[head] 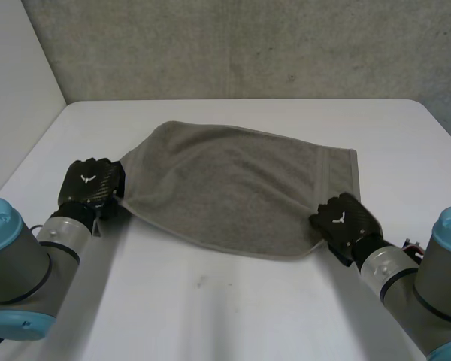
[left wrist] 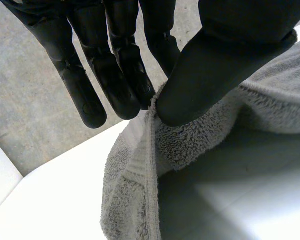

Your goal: Fold the towel.

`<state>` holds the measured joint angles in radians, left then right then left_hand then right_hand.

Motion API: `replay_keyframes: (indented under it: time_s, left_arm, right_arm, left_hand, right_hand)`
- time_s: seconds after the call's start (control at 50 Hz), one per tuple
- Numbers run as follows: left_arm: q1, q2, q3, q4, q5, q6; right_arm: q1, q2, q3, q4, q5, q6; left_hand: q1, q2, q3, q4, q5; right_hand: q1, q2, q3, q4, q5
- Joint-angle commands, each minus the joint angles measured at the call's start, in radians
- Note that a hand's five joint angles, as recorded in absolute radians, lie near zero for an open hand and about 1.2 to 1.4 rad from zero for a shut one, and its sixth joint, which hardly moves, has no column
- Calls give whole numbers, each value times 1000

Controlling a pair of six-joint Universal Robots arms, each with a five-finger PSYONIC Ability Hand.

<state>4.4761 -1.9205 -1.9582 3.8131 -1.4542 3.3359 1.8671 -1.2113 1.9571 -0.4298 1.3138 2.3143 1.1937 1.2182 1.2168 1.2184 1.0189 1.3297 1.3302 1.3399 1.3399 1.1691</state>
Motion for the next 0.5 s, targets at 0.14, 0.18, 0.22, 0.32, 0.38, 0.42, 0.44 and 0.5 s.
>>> replay_keyframes:
  time_s: [0.14, 0.18, 0.22, 0.32, 0.38, 0.42, 0.44, 0.5]
  left_arm:
    - [6, -71, 24, 16, 0, 4]
    - [6, -78, 25, 16, 0, 4]
    - [6, -84, 25, 16, 2, 4]
    - [6, -107, 28, 16, 35, 28]
    - [6, -120, 30, 16, 51, 71]
    - [6, -133, 32, 16, 63, 120]
    - [6, -133, 32, 16, 63, 120]
    - [6, -141, 32, 17, 71, 151]
  right_arm:
    - [-166, -172, -41, -3, 68, 305]
    - [-186, -168, -53, 11, 65, 329]
    - [-195, -145, -79, 52, 64, 341]
    - [-198, -109, -110, 101, 65, 338]
    - [-201, -108, -116, 118, 59, 338]
    - [-209, -109, -118, 120, 59, 341]
    - [-209, -109, -118, 120, 59, 341]
    - [-212, -109, -119, 120, 64, 343]
  left_hand:
    - [-17, -41, -40, -41, -16]
    - [-85, -109, -108, -109, -85]
    - [-193, -218, -217, -218, -193]
    - [-525, -549, -548, -550, -525]
    - [-528, -553, -551, -553, -528]
    - [-528, -553, -551, -553, -528]
    - [-528, -553, -551, -553, -528]
    - [-525, -550, -548, -550, -525]
  right_hand:
    - [67, 66, 56, 56, 53]
    - [67, 66, 56, 56, 53]
    - [67, 66, 56, 56, 53]
    - [67, 66, 56, 56, 53]
    - [67, 66, 56, 56, 53]
    - [67, 66, 56, 56, 53]
    - [67, 66, 56, 56, 53]
    - [67, 66, 56, 56, 53]
